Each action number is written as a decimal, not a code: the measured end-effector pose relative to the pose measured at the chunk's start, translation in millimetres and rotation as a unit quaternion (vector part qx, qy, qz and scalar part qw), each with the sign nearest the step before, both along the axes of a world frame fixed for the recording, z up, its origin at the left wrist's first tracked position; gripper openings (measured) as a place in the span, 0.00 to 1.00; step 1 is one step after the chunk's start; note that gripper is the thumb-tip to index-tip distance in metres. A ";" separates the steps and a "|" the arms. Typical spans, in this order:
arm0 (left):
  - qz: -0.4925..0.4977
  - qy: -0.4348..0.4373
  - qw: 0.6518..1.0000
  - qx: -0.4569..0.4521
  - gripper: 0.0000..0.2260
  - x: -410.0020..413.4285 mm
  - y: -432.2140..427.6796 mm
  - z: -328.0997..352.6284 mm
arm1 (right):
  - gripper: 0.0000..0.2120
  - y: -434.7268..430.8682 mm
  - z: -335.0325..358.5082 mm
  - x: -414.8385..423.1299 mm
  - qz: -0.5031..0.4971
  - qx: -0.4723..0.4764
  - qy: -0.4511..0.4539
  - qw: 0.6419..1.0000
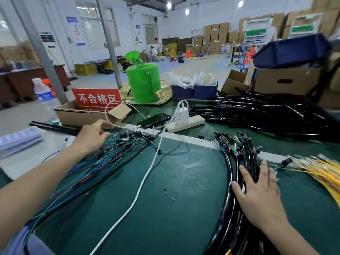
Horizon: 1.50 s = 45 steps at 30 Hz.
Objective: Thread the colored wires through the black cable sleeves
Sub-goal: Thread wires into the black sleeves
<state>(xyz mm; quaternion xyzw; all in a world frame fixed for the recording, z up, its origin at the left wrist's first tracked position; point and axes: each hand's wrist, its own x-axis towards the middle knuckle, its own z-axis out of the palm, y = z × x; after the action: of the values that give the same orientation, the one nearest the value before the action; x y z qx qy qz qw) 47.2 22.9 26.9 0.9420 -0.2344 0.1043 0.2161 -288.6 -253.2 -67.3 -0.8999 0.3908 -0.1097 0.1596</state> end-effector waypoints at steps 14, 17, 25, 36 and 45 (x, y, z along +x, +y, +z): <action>0.003 0.198 0.970 -0.139 0.09 -3.9 18.7 8.0 | 0.29 -1.4 -3.1 -1.3 -0.002 -0.002 0.001 1.000; -0.017 0.082 0.987 -0.137 0.11 -6.4 11.5 19.1 | 0.29 -1.7 -3.8 -1.3 -0.003 -0.004 0.000 1.000; -0.084 0.009 0.985 -0.150 0.13 -26.6 -8.4 41.6 | 0.29 -3.0 -4.4 -1.8 -0.005 -0.004 -0.010 1.000; -0.159 0.293 0.909 -0.249 0.17 -69.0 -26.8 59.7 | 0.28 -0.8 -1.0 -4.7 -0.003 0.002 -0.017 1.000; -0.263 0.028 0.868 -0.420 0.22 -108.9 -46.2 89.0 | 0.28 0.5 -0.6 -3.8 0.001 0.007 -0.022 1.000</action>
<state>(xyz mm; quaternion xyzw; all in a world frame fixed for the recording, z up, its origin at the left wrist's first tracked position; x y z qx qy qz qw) -61.7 -23.4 115.9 0.6683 -0.4015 0.1058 0.6173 -292.4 -252.7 -68.0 -0.8967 0.3868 -0.1263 0.1741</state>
